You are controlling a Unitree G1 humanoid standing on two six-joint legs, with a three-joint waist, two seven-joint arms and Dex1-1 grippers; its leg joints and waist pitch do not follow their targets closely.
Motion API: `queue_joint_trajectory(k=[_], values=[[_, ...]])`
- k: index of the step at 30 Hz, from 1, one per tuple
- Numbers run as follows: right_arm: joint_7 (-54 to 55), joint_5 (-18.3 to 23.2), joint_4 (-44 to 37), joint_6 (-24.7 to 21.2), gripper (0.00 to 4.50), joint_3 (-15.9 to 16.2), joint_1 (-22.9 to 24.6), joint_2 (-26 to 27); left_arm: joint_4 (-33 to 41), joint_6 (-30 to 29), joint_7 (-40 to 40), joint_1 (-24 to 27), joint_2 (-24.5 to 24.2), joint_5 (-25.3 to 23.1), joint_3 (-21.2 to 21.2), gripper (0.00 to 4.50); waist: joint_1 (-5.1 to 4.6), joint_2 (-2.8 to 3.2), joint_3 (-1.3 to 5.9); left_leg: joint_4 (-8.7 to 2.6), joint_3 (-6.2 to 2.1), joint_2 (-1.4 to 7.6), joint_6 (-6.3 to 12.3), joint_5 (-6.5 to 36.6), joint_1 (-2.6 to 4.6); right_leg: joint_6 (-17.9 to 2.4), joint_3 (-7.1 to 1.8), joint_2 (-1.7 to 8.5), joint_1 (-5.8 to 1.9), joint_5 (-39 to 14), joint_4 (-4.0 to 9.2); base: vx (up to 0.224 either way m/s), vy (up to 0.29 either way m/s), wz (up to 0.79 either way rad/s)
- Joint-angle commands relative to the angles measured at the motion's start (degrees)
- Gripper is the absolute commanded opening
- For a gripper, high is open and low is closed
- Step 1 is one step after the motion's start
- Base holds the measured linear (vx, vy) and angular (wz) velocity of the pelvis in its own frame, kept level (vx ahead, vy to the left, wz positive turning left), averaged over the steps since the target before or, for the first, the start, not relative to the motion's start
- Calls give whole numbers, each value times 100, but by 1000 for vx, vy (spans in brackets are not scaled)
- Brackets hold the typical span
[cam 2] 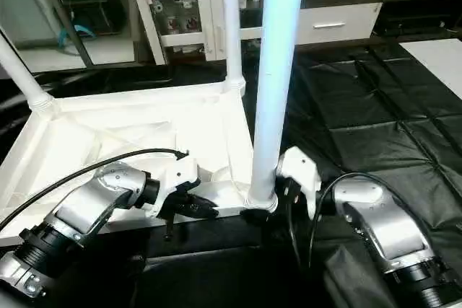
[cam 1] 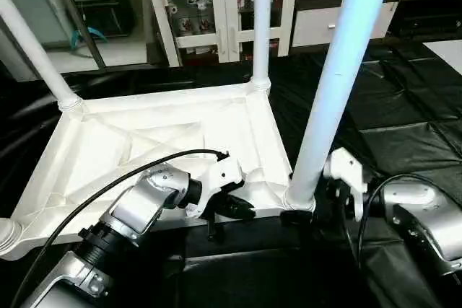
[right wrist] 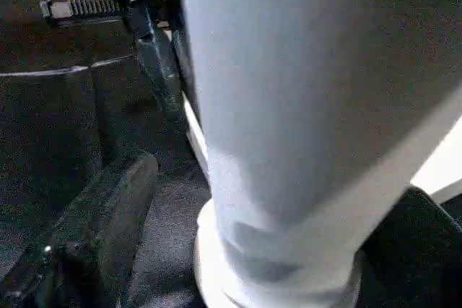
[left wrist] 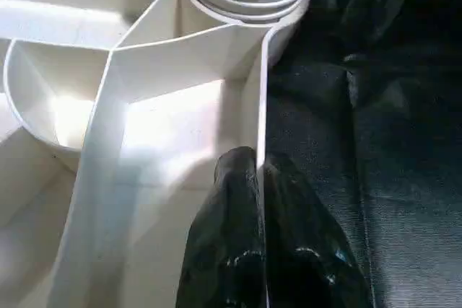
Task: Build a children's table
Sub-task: Rotate leg to tighten
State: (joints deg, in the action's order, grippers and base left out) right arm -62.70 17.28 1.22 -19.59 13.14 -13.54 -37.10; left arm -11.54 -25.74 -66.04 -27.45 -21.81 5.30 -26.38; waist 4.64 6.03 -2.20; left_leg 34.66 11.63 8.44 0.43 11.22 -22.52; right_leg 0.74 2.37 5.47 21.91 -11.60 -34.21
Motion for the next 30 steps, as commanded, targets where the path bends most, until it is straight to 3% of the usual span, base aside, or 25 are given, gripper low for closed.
queue_joint_trajectory(k=[1,13,14,19,27,30], values=[[-117,-93,103,102,412,113,-66,-10,89,-78,-160,16,-61,48,-94,0,16,-166,349,-415,-238,485,543,744,155,-1550,-193,386,-166,-395,300,0,0,0],[-234,-115,116,116,303,52,6,-97,151,-122,-178,80,-119,39,-94,0,36,-157,337,-428,-243,486,411,957,161,-1506,-199,378,-164,-653,317,0,0,0],[-237,-117,148,133,292,51,7,-94,160,-125,-175,84,-109,44,-95,0,45,-123,341,-429,-250,487,406,945,161,-1510,-196,379,-166,-629,307,0,0,0],[-189,-113,227,127,272,13,-8,4,127,-137,-219,64,-119,44,-93,0,37,-125,352,-414,-247,479,443,884,155,-1552,-190,372,-174,-437,293,0,0,0],[21,-128,214,167,271,-56,131,136,115,-115,-182,128,-132,3,-108,0,25,-120,354,-417,-250,480,404,973,159,-1566,-190,374,-180,-457,298,0,0,0],[445,-199,518,267,271,-194,44,410,136,-178,-94,126,-50,46,-53,0,7,-102,338,-433,-250,475,363,1090,153,-1575,-186,369,-164,-585,308,0,0,0]])
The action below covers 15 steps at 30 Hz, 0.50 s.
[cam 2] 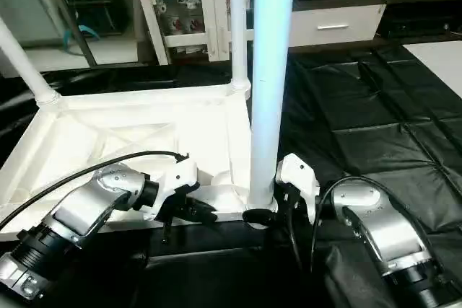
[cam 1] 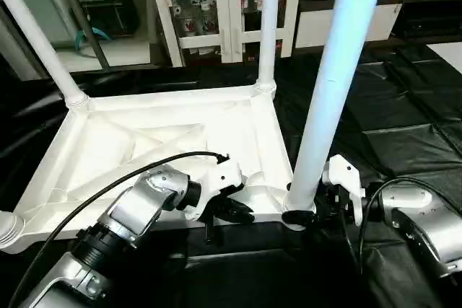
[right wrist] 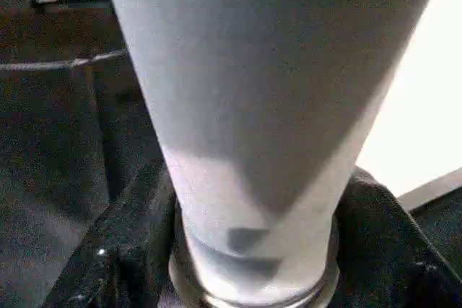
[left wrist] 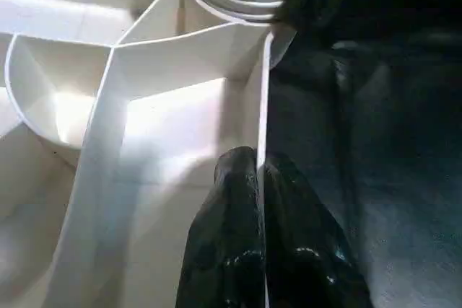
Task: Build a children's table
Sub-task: Rotate leg to tighten
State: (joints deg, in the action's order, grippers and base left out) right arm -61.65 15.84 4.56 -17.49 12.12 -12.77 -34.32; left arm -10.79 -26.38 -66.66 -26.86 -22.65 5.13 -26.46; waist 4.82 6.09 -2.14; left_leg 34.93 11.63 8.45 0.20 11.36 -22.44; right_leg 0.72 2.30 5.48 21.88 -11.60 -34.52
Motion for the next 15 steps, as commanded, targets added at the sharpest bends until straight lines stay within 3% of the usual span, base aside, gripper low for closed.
queue_joint_trajectory(k=[1,3,4,7,9,10,12,15], values=[[506,-110,305,122,271,-134,-77,222,44,-115,5,59,62,69,-22,0,-37,-112,317,-476,-257,464,307,1227,133,-1551,-177,376,-169,-786,357,0,0,0],[1156,-224,745,167,271,-331,-273,556,-148,-67,243,-4,223,56,95,0,-87,-109,304,-491,-259,451,207,1380,134,-1528,-174,378,-157,-1020,377,0,0,0],[1906,-246,1132,115,271,-590,-477,935,-449,3,613,-124,466,40,273,0,-178,-127,284,-511,-276,425,40,1638,131,-1426,-168,375,-165,-1455,416,0,0,0],[2774,-261,1450,105,270,-856,-671,1404,-921,95,1098,-331,817,35,492,0,-304,-117,266,-521,-283,397,-210,2057,192,-1267,-175,357,-98,-2030,481,0,0,0],[3406,-280,1637,89,270,-1029,-795,1740,-1276,182,1444,-503,1069,1,597,0,-306,-146,281,-536,-301,407,-206,1938,163,-1213,-180,363,-131,-1905,477,0,0,0],[3912,-381,1841,97,270,-1108,-887,1984,-1547,225,1786,-634,1294,-42,673,0,-314,-121,303,-530,-290,401,-193,1837,161,-1231,-180,352,-123,-1618,464,0,0,0],[4400,-522,2105,146,270,-1154,-992,2186,-1795,228,2182,-758,1511,-128,752,0,-303,-131,303,-525,-272,402,-146,1730,163,-1269,-181,345,-114,-1382,461,0,0,0],[5416,-676,2622,119,270,-1293,-1238,2642,-2329,201,3170,-1069,1924,-457,832,0,-321,-120,298,-523,-268,394,-172,1707,171,-1315,-181,344,-100,-1359,460,0,0,0]])
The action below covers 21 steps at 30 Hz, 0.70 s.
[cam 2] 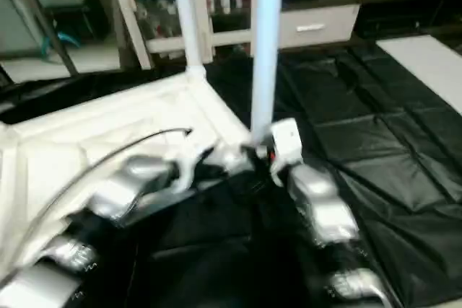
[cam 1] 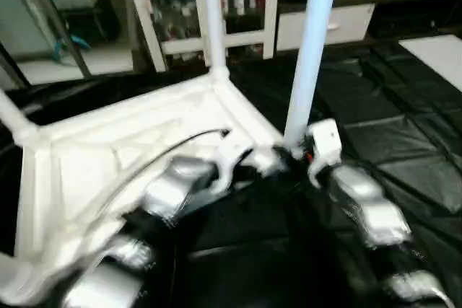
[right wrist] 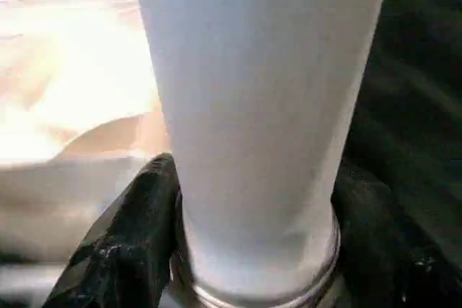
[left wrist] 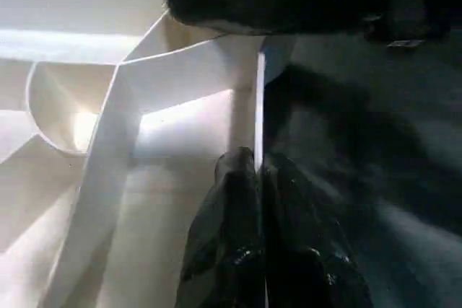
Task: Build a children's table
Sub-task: Rotate leg to tighten
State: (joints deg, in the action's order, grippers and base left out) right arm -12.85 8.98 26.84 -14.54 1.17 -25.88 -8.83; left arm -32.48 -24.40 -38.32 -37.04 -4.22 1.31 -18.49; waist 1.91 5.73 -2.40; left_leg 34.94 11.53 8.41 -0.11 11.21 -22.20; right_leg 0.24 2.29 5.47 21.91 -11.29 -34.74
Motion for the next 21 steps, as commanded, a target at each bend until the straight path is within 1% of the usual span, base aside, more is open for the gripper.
queue_joint_trajectory(k=[1,2,3,4,5,6,7,9,10,11,12,13,14,15,16,17,18,19,20,21], values=[[884,-54,502,-222,270,-243,24,194,-283,29,585,-132,184,-152,49,0,6,-94,326,-524,-258,394,-140,1764,165,-1233,-186,357,-101,-1474,506,0,0,0],[1147,-124,595,-234,270,-289,-19,272,-404,73,752,-199,266,-204,75,0,27,-84,331,-528,-267,402,-135,1720,160,-1213,-186,365,-115,-1429,504,0,0,0],[1514,-189,730,-244,270,-324,-97,448,-568,181,1004,-298,425,-287,59,0,47,-111,339,-535,-261,409,-105,1662,156,-1193,-181,353,-121,-1299,494,0,0,0],[1658,-217,783,-247,270,-334,-129,520,-632,226,1109,-337,491,-324,48,0,60,-83,346,-547,-266,410,-108,1579,150,-1183,-175,349,-124,-1170,479,0,0,0],[1885,-303,827,-232,270,-320,-204,639,-690,335,1178,-387,575,-434,-63,0,63,-83,349,-549,-267,413,-110,1554,151,-1178,-172,345,-123,-1110,477,0,0,0],[1937,-335,818,-227,270,-315,-222,654,-682,353,1158,-391,585,-453,-93,0,84,-83,353,-547,-265,417,-94,1521,155,-1166,-174,351,-125,-998,474,0,0,0],[1994,-386,817,-199,270,-309,-241,657,-698,373,1143,-394,603,-432,-76,0,97,-89,350,-556,-263,416,-75,1502,141,-1149,-171,351,-139,-932,470,0,0,0],[2021,-415,769,-159,270,-323,-237,647,-700,433,1067,-382,563,-461,-122,0,106,-73,349,-563,-264,417,-78,1542,148,-1130,-168,356,-140,-936,472,0,0,0],[2019,-419,755,-149,270,-327,-234,644,-700,449,1046,-377,551,-468,-132,0,106,-81,341,-570,-258,415,-85,1628,152,-1101,-173,362,-136,-1013,491,0,0,0],[2023,-468,746,-75,270,-334,-237,642,-745,514,1014,-370,524,-512,-154,0,103,-76,337,-573,-261,413,-93,1662,150,-1089,-174,362,-133,-1062,495,0,0,0],[1894,-546,595,31,270,-240,-167,582,-735,569,908,-324,438,-581,-231,0,103,-52,330,-579,-264,411,-113,1753,152,-1047,-175,366,-127,-1182,518,0,0,0],[1809,-578,500,72,270,-177,-120,542,-719,579,858,-297,401,-602,-262,0,109,-68,332,-581,-262,412,-126,1781,158,-1016,-181,367,-126,-1214,522,0,0,0],[1696,-552,299,129,270,-159,-26,504,-672,605,777,-263,344,-628,-313,0,123,-58,332,-584,-263,413,-122,1788,159,-1004,-184,374,-127,-1225,525,0,0,0],[1585,-492,84,176,305,-183,66,483,-672,688,681,-255,301,-651,-352,0,134,-65,332,-585,-261,421,-119,1781,170,-992,-187,373,-121,-1222,533,0,0,0],[1484,-488,-251,190,340,-169,215,412,-650,711,586,-238,247,-661,-369,0,162,-51,341,-581,-259,430,-78,1645,163,-972,-189,365,-132,-1002,519,0,0,0],[1352,-481,-682,193,340,-140,402,293,-646,818,414,-230,175,-669,-401,0,175,-42,348,-574,-263,426,-41,1532,152,-969,-188,360,-150,-867,508,0,0,0],[1289,-483,-894,186,349,-116,499,225,-643,906,315,-220,136,-676,-429,0,211,-49,369,-549,-258,435,43,1257,134,-971,-190,361,-168,-513,466,0,0,0],[1064,-412,-1152,49,362,-53,622,106,-661,925,300,-216,100,-684,-422,0,207,-70,385,-533,-270,427,157,996,80,-1037,-176,371,-203,-197,414,0,0,0],[895,-356,-1323,-57,362,-6,704,24,-675,917,308,-215,78,-688,-408,0,215,-61,378,-526,-264,425,216,963,84,-1061,-169,364,-199,-151,413,0,0,0],[741,-309,-1592,-204,374,35,828,-95,-682,992,254,-219,34,-685,-405,0,224,-59,383,-512,-260,425,267,946,96,-1080,-170,367,-198,-121,411,0,0,0]])
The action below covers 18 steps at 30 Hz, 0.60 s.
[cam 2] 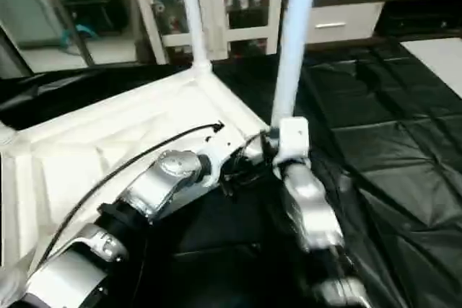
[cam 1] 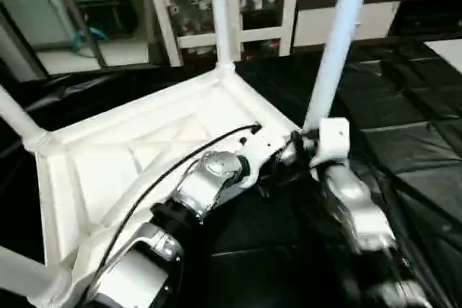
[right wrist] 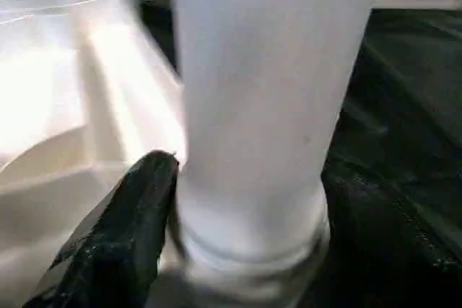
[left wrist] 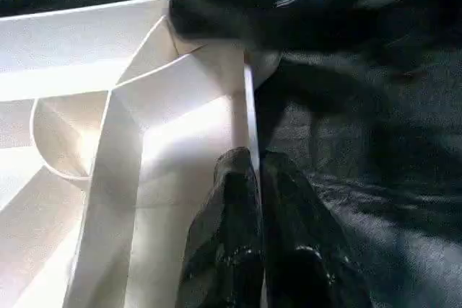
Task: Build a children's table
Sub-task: Rotate leg to tighten
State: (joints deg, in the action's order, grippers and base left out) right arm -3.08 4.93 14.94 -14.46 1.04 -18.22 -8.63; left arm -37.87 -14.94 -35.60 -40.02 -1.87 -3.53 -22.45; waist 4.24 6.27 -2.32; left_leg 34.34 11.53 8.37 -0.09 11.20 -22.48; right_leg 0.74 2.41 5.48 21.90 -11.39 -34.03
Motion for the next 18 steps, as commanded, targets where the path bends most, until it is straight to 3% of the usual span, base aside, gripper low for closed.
queue_joint_trajectory(k=[1,3,5,6,7,8,9,11,12,13,17,18], values=[[-331,112,-572,-299,381,66,143,-183,-154,115,-61,74,-234,-195,-15,0,-7,-113,371,-445,-254,440,371,912,122,-1182,-185,379,-197,-169,344,0,0,0],[-645,249,-950,-419,381,144,356,-359,-221,297,-102,53,-269,-182,1,0,-15,-112,338,-460,-253,444,383,1099,121,-1158,-188,376,-199,-482,399,0,0,0],[-1111,383,-1630,-554,381,270,779,-679,-400,626,-128,-5,-329,-196,1,0,-28,-61,331,-480,-274,461,317,1259,134,-1071,-194,360,-199,-668,414,0,0,0],[-1118,385,-1645,-556,381,272,789,-685,-405,635,-128,-6,-329,-196,0,0,-34,-87,329,-487,-273,471,291,1327,142,-1051,-199,359,-190,-688,421,0,0,0],[-1295,437,-2091,-633,381,301,1120,-841,-576,962,-118,-65,-307,-215,8,0,-73,-58,301,-505,-274,439,232,1532,115,-1031,-196,368,-194,-971,457,0,0,0],[-1332,431,-2243,-686,381,300,1230,-882,-659,1079,-91,-109,-262,-209,40,0,-80,-80,297,-509,-275,452,196,1643,134,-1011,-202,374,-181,-1123,478,0,0,0],[-1334,430,-2255,-689,381,299,1239,-884,-667,1090,-88,-115,-255,-208,43,0,-106,-92,298,-519,-282,446,147,1738,133,-991,-203,381,-180,-1353,480,0,0,0],[-1329,424,-2427,-778,381,286,1376,-891,-878,1347,-6,-285,-103,-191,98,0,-130,-44,269,-527,-280,432,69,1953,153,-924,-202,377,-135,-1821,536,0,0,0],[-1312,419,-2441,-801,381,282,1390,-887,-923,1406,9,-319,-73,-193,100,0,-148,-68,265,-534,-285,432,46,2003,149,-905,-206,376,-138,-1937,546,0,0,0],[-1307,412,-2439,-804,381,287,1393,-885,-956,1478,-1,-340,-49,-187,102,0,-134,-77,263,-528,-282,433,24,2029,180,-859,-218,373,-93,-2116,569,0,0,0],[-1417,452,-2506,-963,381,396,1320,-902,-1156,2237,-45,-445,119,-109,165,0,-123,-27,283,-531,-298,444,43,1820,150,-845,-220,375,-105,-1854,538,0,0,0],[-1441,423,-2549,-990,381,423,1329,-918,-1215,2438,-40,-464,152,-99,183,0,-125,-43,286,-526,-296,442,65,1768,140,-857,-218,372,-111,-1742,539,0,0,0]])
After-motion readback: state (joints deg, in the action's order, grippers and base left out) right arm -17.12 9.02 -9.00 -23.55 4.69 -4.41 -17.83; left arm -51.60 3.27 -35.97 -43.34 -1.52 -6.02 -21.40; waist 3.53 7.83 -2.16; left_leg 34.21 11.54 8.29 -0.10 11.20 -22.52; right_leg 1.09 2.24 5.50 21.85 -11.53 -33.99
